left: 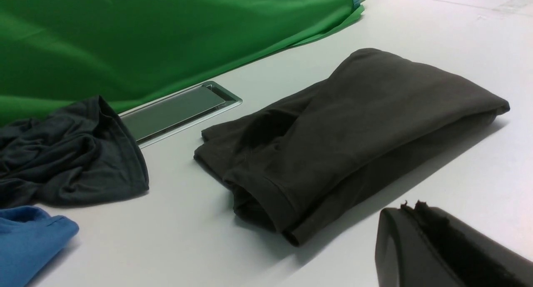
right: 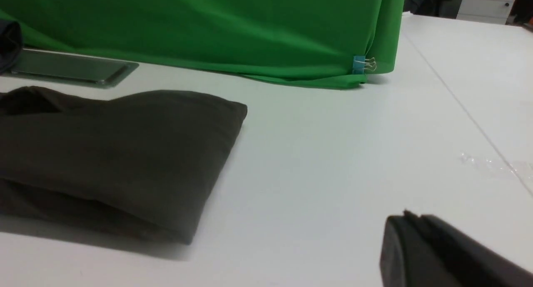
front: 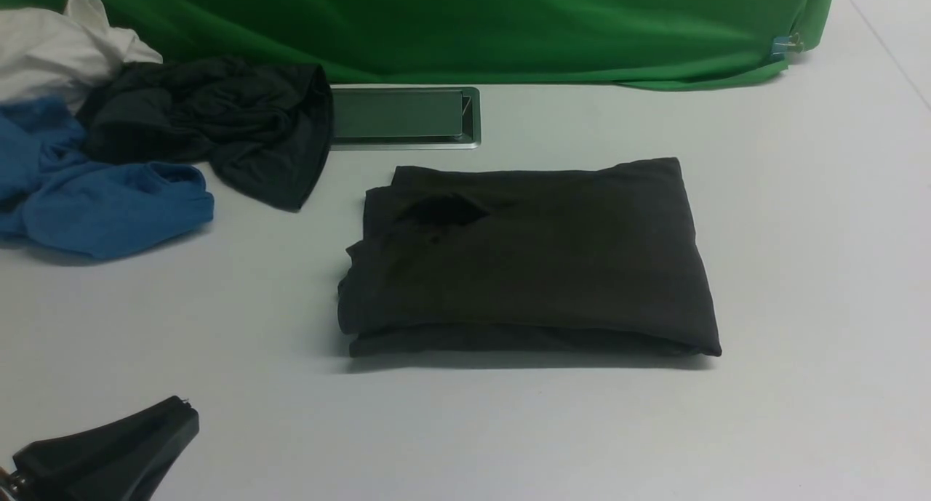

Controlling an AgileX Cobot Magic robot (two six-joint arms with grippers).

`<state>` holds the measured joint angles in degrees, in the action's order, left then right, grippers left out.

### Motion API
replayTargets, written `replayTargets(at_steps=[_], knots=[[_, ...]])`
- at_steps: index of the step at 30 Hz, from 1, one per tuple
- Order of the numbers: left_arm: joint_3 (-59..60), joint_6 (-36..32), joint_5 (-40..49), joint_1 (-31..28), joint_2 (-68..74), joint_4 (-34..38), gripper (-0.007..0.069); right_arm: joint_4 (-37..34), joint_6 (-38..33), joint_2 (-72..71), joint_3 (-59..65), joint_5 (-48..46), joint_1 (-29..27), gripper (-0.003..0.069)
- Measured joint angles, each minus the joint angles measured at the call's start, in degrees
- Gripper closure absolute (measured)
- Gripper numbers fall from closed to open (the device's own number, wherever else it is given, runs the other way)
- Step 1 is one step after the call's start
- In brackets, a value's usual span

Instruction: Fold a long-sleeved shirt on a white desktop.

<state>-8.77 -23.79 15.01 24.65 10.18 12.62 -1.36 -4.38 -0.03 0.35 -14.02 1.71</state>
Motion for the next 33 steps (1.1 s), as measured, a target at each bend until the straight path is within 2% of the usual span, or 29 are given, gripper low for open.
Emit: replayTargets(at_steps=[13,18,21,23,24,25,27,29,33], knots=[[0.0,0.0,0.0,0.0,0.0,-0.5,0.0606,0.0,-0.1,0.0,0.0,0.0,0.0,0.0556],[2.4,0.8,-3.7,-0.7,-0.8,-5.8,0.0606,0.0,-0.1,0.0,0.0,-0.1,0.0,0.0542],[5.0,5.0,-9.6,-5.0,-2.4,-7.6,0.0606,0.0,-0.1,0.0,0.0,-0.1,0.0,0.0534],[7.2,7.8,-14.1,-12.8,-5.2,-6.0,0.0606,0.0,-0.1,0.0,0.0,-0.1,0.0,0.0528],[7.8,8.1,-14.3,-14.6,-6.1,-5.6,0.0606,0.0,-0.1,0.0,0.0,-0.1,0.0,0.0526],[8.5,8.5,-13.8,-18.6,-7.5,-5.0,0.0606,0.0,-0.1,0.0,0.0,-0.1,0.0,0.0524],[8.9,8.7,-12.6,-21.4,-8.9,-4.7,0.0606,0.0,-0.1,0.0,0.0,-0.1,0.0,0.0522],[9.0,8.9,-6.5,-25.1,-10.0,-4.3,0.0606,0.0,-0.1,0.0,0.0,-0.1,0.0,0.0516],[9.1,8.9,-0.2,-26.6,-10.2,-3.6,0.0606,0.0,-0.1,-0.1,0.0,-0.1,0.0,0.0508]])
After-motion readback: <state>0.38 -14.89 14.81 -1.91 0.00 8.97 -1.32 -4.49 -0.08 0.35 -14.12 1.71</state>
